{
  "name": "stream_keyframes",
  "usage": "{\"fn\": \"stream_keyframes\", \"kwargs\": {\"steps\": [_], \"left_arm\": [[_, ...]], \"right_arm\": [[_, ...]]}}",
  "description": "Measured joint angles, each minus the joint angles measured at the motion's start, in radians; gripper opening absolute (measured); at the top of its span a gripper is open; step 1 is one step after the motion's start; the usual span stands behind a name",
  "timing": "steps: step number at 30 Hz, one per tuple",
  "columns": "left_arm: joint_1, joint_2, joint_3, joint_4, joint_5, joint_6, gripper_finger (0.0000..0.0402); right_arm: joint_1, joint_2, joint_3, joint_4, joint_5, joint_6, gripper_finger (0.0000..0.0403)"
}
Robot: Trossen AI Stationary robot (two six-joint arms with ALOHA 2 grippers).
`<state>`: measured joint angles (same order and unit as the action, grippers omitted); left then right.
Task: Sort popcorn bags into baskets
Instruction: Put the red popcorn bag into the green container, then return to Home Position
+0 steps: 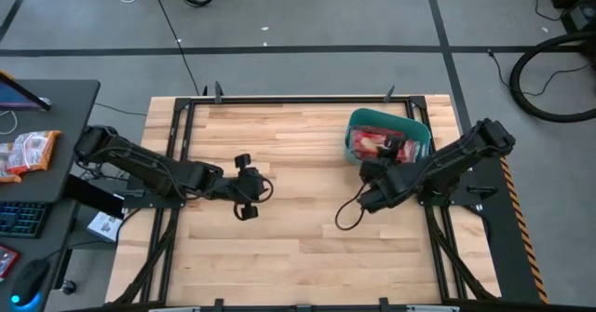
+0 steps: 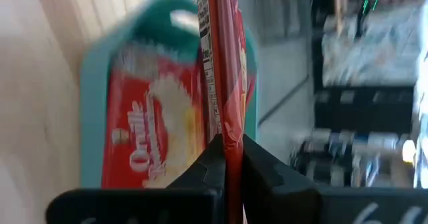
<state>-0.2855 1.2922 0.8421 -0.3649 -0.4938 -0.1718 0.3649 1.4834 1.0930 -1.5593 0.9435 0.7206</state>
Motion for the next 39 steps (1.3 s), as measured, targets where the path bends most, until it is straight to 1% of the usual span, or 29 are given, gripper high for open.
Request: {"fn": "stream_keyframes", "kwargs": {"steps": [1,4,7,9,10,12,13,18,22,25,28,31,33,36,39], "left_arm": [[0.0,0.0,0.0,0.0,0.0,0.0,0.013],[0.0,0.0,0.0,0.014,0.0,0.0,0.013],[0.0,0.0,0.0,0.015,0.0,0.0,0.013],[0.0,0.0,0.0,0.015,0.0,0.0,0.013],[0.0,0.0,0.0,0.015,0.0,0.0,0.013],[0.0,0.0,0.0,0.016,0.0,0.0,0.013],[0.002,0.0,0.0,0.016,0.0,0.0,0.013],[0.003,0.0,0.0,0.016,0.0,0.0,0.013],[0.003,0.0,0.0,0.021,0.0,0.0,0.013],[0.003,0.0,0.001,0.021,0.0,0.0,0.013],[0.003,0.0,0.001,0.021,0.0,0.0,0.013],[0.002,0.0,0.001,0.021,0.006,0.014,0.013],[0.001,0.0,0.001,0.022,0.044,0.033,0.013],[0.0,-0.007,0.001,0.022,0.109,0.045,0.013],[-0.004,-0.021,0.001,0.022,0.125,0.049,0.013]], "right_arm": [[-0.007,0.003,-0.003,-0.018,-0.026,0.032,0.0028],[-0.03,-0.001,-0.045,0.006,-0.074,0.037,0.0029],[-0.068,-0.002,-0.1,-0.01,-0.084,0.079,0.0029],[-0.094,-0.004,-0.146,-0.008,-0.069,0.092,0.0032],[-0.105,-0.005,-0.165,-0.007,-0.045,0.101,0.0035],[-0.128,-0.005,-0.192,0.004,-0.011,0.13,0.0046],[-0.139,-0.005,-0.198,0.011,-0.012,0.136,0.0054],[-0.182,-0.02,-0.185,0.036,-0.131,0.125,0.0109],[-0.2,-0.069,-0.183,0.124,-0.227,0.02,0.015],[-0.206,-0.112,-0.177,0.13,-0.28,0.003,0.0171],[-0.2,-0.157,-0.135,0.135,-0.333,0.01,0.0181],[-0.17,-0.198,-0.097,0.168,-0.331,0.024,0.0182],[-0.139,-0.239,-0.095,0.24,-0.29,0.011,0.0181],[-0.087,-0.323,-0.133,0.392,-0.249,-0.045,0.0181],[-0.065,-0.419,-0.195,0.513,-0.248,-0.067,0.0181]]}}
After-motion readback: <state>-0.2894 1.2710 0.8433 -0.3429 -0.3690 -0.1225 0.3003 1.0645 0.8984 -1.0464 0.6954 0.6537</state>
